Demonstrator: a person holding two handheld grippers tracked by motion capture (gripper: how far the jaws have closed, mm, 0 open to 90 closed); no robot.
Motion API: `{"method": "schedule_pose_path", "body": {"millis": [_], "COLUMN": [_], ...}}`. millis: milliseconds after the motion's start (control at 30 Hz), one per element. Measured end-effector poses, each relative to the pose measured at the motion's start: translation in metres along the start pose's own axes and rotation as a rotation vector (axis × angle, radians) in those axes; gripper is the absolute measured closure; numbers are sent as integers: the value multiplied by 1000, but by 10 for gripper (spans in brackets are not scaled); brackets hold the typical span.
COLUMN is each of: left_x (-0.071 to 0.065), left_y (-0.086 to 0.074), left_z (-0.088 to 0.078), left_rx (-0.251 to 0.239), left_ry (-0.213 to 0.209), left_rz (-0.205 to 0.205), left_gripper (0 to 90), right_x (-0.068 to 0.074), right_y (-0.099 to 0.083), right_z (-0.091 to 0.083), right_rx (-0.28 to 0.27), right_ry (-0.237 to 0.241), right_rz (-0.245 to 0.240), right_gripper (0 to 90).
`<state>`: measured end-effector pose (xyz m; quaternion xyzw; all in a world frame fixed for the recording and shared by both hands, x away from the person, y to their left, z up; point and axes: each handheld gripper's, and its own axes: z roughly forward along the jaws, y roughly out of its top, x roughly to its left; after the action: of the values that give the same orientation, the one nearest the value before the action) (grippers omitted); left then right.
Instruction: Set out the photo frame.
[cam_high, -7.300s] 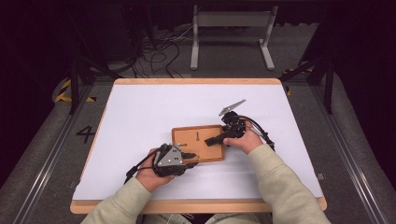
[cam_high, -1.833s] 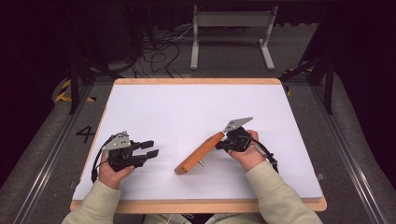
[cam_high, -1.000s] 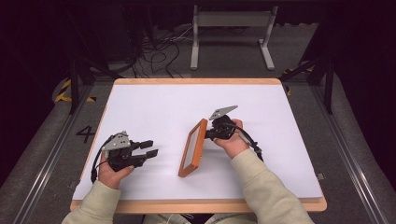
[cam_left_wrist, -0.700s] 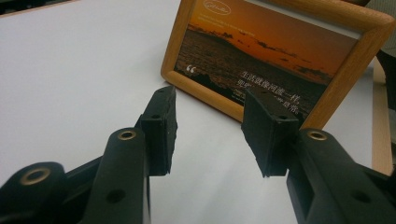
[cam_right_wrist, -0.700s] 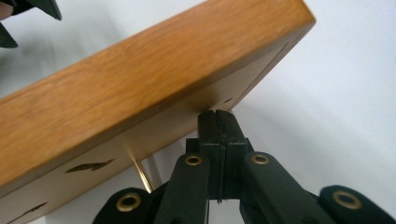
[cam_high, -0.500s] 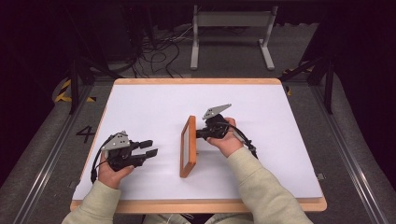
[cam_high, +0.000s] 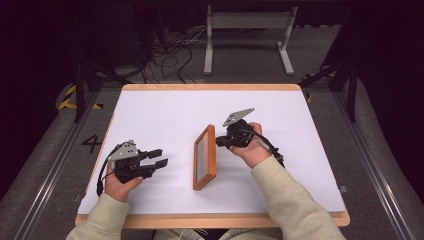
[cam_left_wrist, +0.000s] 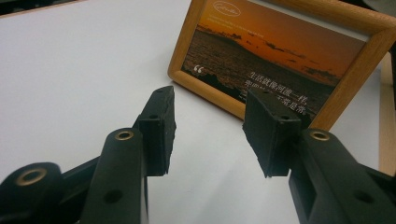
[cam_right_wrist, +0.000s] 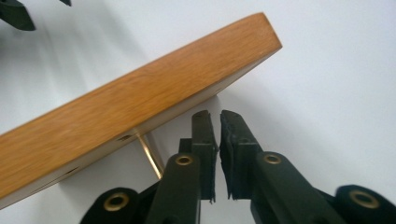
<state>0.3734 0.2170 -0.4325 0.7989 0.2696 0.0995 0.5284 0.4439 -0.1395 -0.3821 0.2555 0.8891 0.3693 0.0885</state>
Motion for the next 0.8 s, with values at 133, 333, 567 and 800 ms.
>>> {"method": "schedule_pose_path", "body": {"millis": [133,333,567,800], "left_x": [0,0,0,0], "left_y": [0,0,-1,-1], "left_z": [0,0,0,0], "left_rx": [3,0,4,7], "left_ry": [3,9,11,11], "left_rz": [-1,-5,-7,-4], "left_gripper": [536,533,531,530], "right_x": [5,12,24,34], "right_y": [4,11,20,27], "right_z": [-17,-39,-53,-54], "right_rx": [11,17,4,23], "right_ry": [-27,-45,-36,-26], "right_rz": [5,22,93,106], "right_gripper": [733,618,394,305]}}
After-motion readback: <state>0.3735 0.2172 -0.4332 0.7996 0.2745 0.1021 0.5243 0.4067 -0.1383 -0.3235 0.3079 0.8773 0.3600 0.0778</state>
